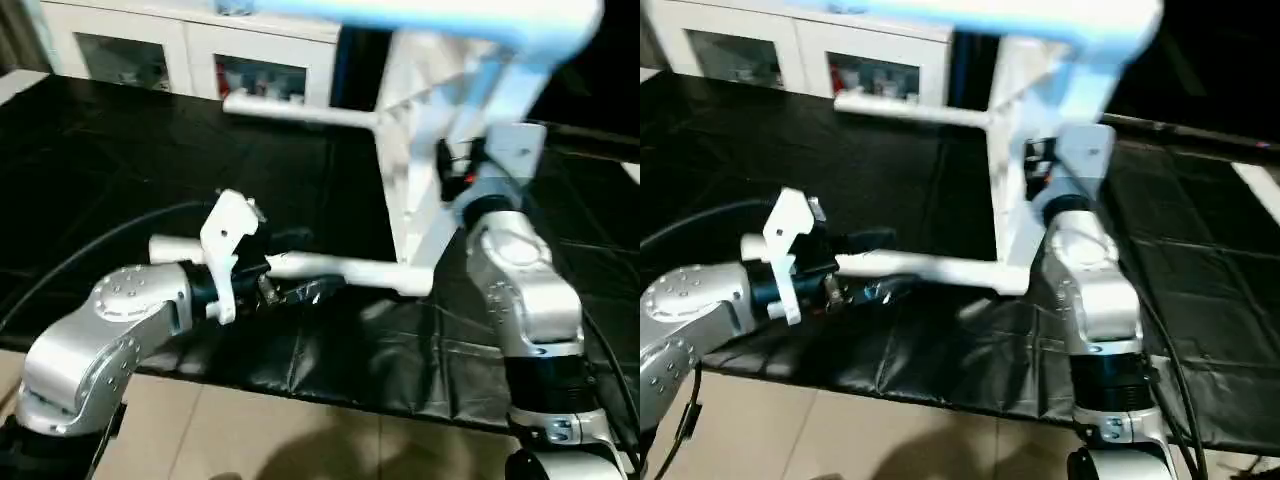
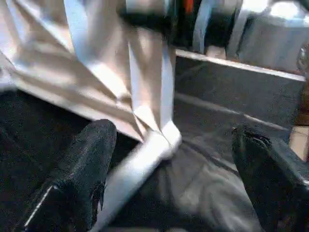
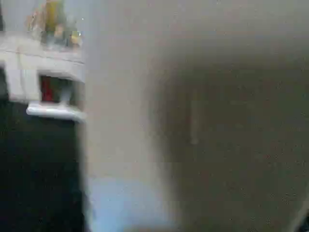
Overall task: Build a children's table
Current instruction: Flip table
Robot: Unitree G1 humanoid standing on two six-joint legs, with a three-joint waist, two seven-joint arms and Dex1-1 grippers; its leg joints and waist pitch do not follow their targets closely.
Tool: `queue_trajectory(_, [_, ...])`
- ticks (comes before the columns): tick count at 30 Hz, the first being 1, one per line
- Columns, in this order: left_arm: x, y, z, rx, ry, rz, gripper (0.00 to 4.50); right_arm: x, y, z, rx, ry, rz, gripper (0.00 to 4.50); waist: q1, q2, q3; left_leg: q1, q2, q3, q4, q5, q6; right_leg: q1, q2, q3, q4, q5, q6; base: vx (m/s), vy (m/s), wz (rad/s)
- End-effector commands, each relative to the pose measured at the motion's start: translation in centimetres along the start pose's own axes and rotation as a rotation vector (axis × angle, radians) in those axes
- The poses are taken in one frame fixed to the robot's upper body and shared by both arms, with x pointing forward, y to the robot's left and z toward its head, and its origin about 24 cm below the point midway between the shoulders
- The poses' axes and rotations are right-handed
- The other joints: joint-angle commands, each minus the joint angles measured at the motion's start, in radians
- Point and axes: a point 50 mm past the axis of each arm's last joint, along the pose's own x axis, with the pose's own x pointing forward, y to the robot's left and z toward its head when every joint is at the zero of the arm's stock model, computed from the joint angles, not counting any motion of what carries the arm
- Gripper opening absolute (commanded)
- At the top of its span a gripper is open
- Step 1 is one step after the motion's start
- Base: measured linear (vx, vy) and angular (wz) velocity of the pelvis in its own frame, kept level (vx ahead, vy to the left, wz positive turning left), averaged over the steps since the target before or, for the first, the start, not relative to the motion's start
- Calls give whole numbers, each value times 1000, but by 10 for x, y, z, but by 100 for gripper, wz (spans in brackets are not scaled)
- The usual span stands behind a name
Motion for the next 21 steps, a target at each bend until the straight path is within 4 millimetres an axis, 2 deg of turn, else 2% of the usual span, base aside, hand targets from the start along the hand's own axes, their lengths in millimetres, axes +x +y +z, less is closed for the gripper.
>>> queue_trajectory(1, [-1,5,2,33,8,34,422,0,-2,-17,-6,84,-11,286,-6,14,-48,19,40,-16,-73,-211,-93,33,-79,70,-79,-187,-41,0,0,0])
queue_trajectory(6, [-3,8,4,67,4,73,422,0,3,-22,-31,89,16,318,-2,13,-49,18,40,-16,-72,-197,-99,33,-79,71,-74,-158,-41,0,0,0])
queue_trajectory(8, [-5,11,7,117,8,93,422,-1,3,-24,-49,68,16,347,-1,14,-49,15,40,-16,-72,-194,-99,34,-80,71,-75,-155,-40,0,0,0])
queue_trajectory(9, [-5,12,9,143,11,97,422,0,2,-26,-51,53,15,351,0,14,-49,16,40,-16,-72,-196,-99,34,-81,71,-74,-157,-39,0,0,0])
queue_trajectory(11, [-6,15,15,216,-11,129,422,-3,1,-40,7,142,22,351,-1,15,-49,16,39,-17,-73,-200,-96,35,-78,71,-75,-159,-39,0,0,0])
queue_trajectory(14, [-7,18,18,248,-19,146,422,-3,1,-44,-3,149,45,351,1,15,-49,16,41,-18,-73,-202,-95,35,-80,71,-73,-145,-48,0,0,0])
queue_trajectory(16, [-10,23,30,284,-68,167,422,-5,3,-49,-6,145,89,351,1,20,-51,16,41,-18,-72,-196,-95,35,-80,71,-71,-125,-55,0,0,0])
queue_trajectory(21, [-19,21,56,383,-131,114,422,-2,6,-57,86,137,92,351,1,18,-51,15,40,-19,-72,-209,-94,36,-84,69,-70,-138,-76,0,0,0])
